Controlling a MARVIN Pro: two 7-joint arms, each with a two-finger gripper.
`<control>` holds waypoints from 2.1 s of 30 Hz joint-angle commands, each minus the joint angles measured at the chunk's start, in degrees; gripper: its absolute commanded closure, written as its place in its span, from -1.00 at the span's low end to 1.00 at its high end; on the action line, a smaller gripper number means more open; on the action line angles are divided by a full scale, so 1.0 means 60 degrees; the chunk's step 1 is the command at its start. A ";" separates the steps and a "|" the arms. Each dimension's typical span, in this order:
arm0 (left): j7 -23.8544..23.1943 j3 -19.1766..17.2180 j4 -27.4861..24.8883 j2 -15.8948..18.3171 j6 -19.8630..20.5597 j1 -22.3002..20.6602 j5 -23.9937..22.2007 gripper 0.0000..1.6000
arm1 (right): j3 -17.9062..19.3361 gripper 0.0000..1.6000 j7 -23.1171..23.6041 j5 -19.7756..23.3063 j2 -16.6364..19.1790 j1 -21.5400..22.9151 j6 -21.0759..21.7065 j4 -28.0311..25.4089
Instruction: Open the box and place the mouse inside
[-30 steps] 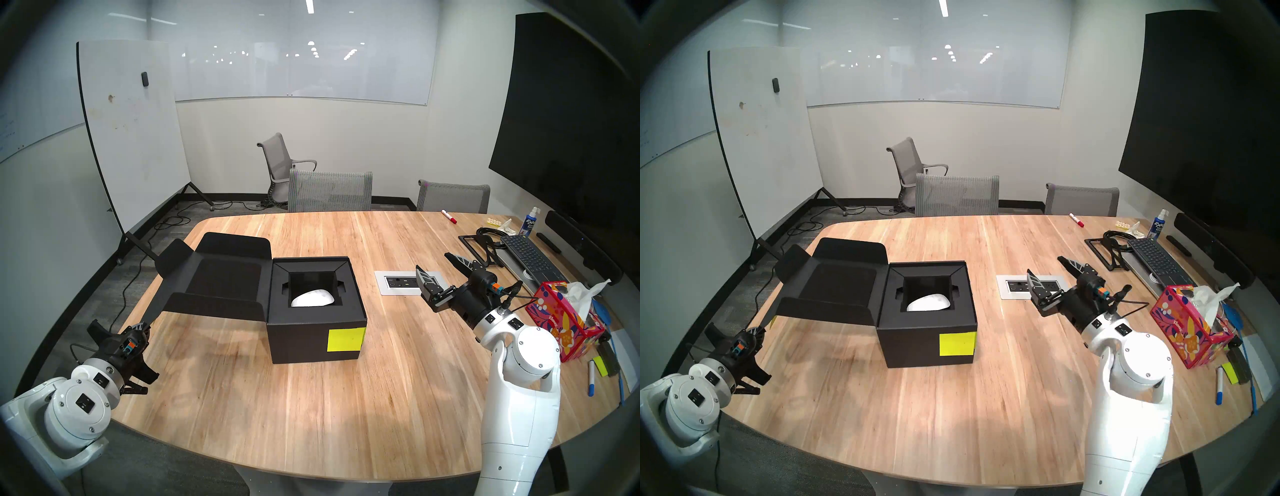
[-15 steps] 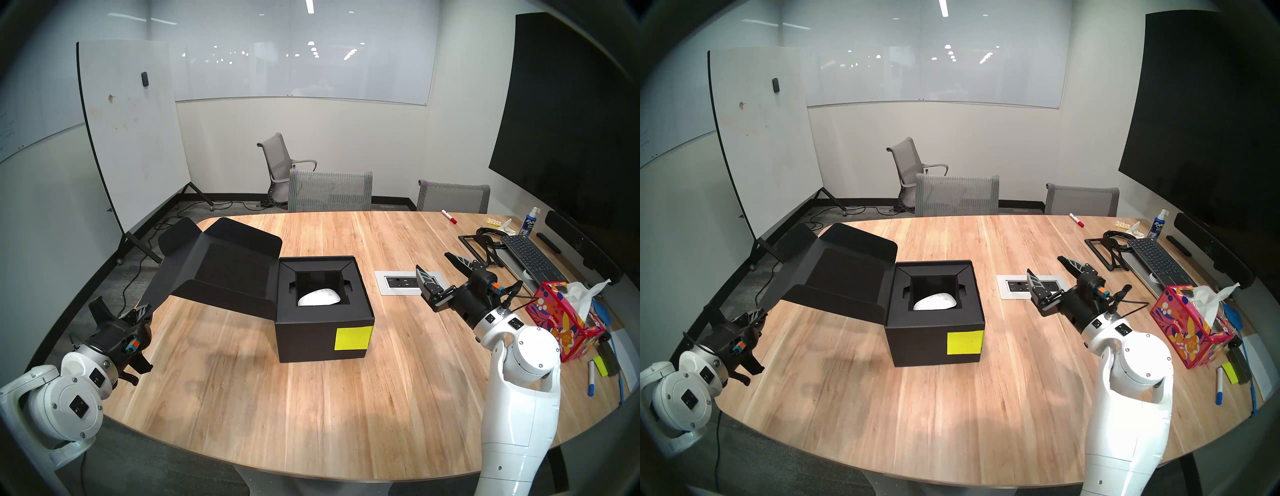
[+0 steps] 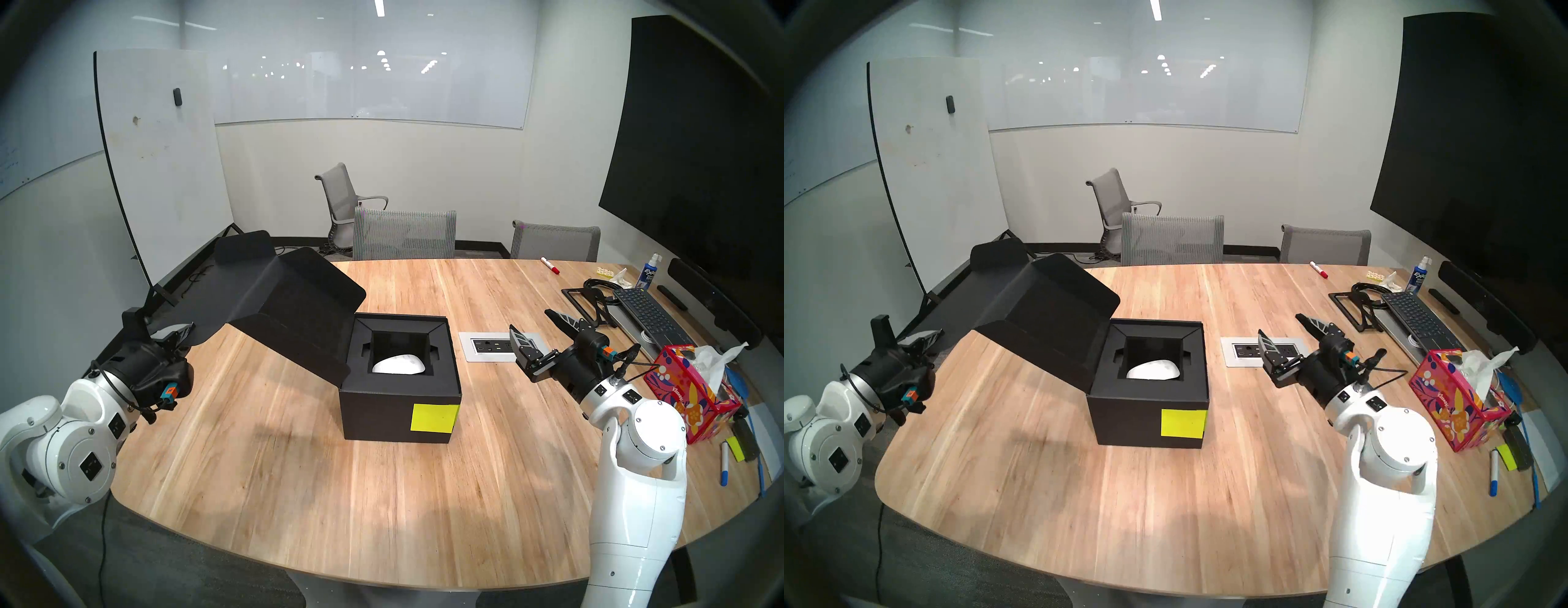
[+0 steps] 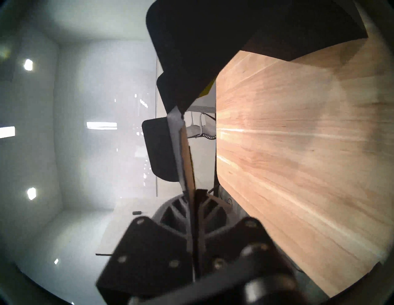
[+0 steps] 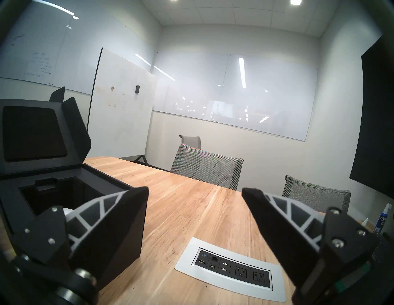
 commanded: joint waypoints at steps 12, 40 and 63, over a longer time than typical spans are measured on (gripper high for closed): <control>-0.2070 -0.2153 -0.0193 0.1367 -0.0952 -0.0229 0.3292 1.00 | 0.0020 -1.00 -0.0010 0.0063 0.0015 0.0107 -0.0051 -0.0223; -0.3994 -0.3256 -0.0193 0.2969 -0.4391 -0.0969 0.5905 1.00 | 0.0018 -1.00 -0.0007 0.0053 0.0015 0.0109 -0.0048 -0.0206; -0.3086 -0.3184 -0.0193 0.3239 -0.6028 -0.1435 0.6854 1.00 | 0.0012 -1.00 -0.0005 0.0037 0.0017 0.0108 -0.0043 -0.0162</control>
